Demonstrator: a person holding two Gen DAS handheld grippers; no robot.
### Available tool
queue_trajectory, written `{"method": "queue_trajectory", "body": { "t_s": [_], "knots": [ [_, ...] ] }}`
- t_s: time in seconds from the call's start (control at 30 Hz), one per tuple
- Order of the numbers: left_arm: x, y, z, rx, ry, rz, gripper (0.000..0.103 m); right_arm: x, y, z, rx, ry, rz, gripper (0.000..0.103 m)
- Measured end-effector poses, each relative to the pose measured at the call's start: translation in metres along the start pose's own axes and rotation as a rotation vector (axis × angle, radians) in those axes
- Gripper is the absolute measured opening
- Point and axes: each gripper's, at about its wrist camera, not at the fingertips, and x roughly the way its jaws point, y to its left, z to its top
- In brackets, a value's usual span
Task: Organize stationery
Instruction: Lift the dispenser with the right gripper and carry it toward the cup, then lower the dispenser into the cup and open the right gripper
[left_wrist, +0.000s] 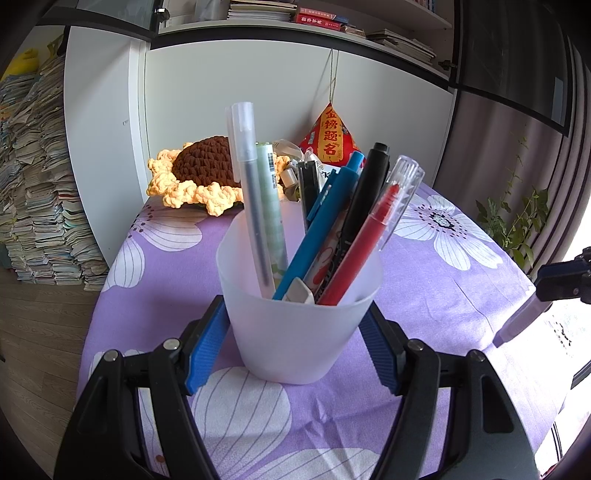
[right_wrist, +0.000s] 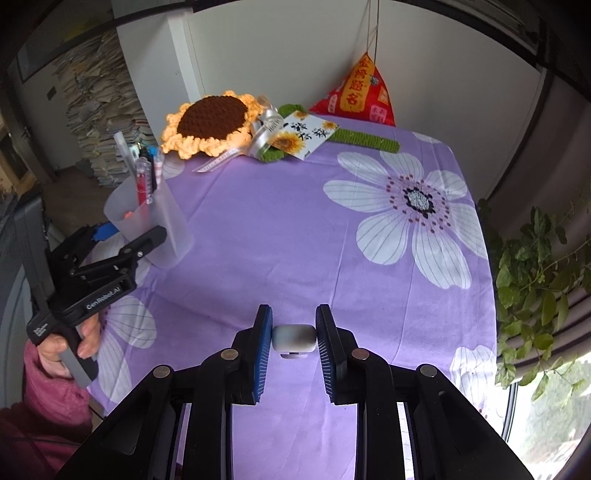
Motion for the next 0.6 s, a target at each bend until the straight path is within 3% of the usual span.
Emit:
{"method": "queue_trajectory", "body": {
  "t_s": [0.23, 0.6],
  "knots": [
    [0.000, 0.000, 0.000, 0.002, -0.001, 0.000, 0.070, -0.013, 0.009, 0.007, -0.023, -0.032, 0.011, 0.025],
    [0.001, 0.001, 0.000, 0.000, 0.000, 0.001, 0.070, -0.056, 0.063, 0.053, -0.177, -0.182, 0.154, 0.025]
  ]
}}
